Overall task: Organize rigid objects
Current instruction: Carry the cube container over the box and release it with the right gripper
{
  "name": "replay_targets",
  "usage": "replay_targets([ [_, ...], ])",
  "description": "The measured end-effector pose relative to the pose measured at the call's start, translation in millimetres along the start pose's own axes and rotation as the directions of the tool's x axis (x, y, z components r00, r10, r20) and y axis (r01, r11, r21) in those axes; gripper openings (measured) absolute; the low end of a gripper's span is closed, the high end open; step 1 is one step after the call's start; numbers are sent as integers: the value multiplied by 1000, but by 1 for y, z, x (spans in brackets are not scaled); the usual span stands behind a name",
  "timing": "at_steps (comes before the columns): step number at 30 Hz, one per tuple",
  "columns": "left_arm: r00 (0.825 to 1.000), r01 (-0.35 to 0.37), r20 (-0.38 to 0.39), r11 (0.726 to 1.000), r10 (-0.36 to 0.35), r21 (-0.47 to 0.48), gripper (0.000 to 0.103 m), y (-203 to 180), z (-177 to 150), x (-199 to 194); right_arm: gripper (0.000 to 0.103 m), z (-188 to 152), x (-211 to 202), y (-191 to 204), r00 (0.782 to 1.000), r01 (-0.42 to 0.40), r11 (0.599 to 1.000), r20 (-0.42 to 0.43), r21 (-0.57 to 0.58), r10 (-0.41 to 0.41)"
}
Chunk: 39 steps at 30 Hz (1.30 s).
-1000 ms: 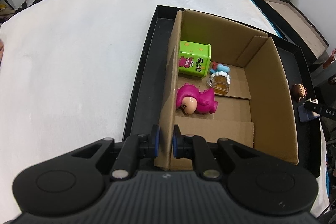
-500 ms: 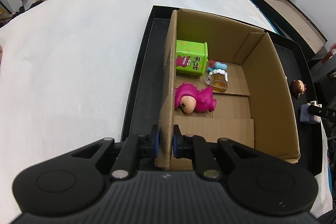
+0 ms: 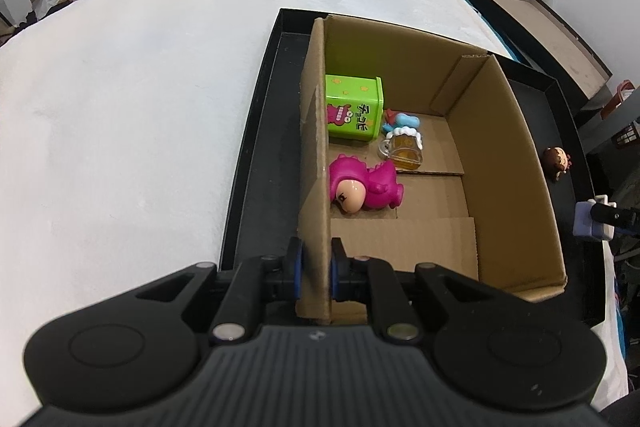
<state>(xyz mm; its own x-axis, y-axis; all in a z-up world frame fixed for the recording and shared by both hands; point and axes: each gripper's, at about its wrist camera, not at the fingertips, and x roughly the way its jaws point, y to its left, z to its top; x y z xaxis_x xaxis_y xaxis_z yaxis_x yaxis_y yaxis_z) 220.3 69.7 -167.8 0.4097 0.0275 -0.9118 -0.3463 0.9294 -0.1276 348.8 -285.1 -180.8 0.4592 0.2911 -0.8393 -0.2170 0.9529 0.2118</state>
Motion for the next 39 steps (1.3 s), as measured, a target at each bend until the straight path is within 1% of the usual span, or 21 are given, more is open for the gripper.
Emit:
replay_targets([
  [4,1000,15,1,1000,-15,-3,13,2,-1,-1,43,0,-4,9,1000,15,1000,-15,-20,-15],
  [10,1000,31,4,1000,-31,-4,13,4,-2,-1,43,5,-21,19,1000,24,999,0,-28,-24],
  [14,999,40,7,999,-40,-7,13,5,-3,-2,43,9,-28,28,999,47,997,-6,-57,-47],
  [23,998,56,13,998,-56,-14,14,10,-3,-3,44,16,-47,52,998,56,992,1,-115,-57],
  [33,996,83,16,996,-82,-34,14,17,-1,-1,44,28,-62,85,998,61,986,32,-155,-57],
  [39,995,98,19,994,-97,-44,15,21,-1,0,44,33,-67,111,998,42,982,45,-186,-34],
])
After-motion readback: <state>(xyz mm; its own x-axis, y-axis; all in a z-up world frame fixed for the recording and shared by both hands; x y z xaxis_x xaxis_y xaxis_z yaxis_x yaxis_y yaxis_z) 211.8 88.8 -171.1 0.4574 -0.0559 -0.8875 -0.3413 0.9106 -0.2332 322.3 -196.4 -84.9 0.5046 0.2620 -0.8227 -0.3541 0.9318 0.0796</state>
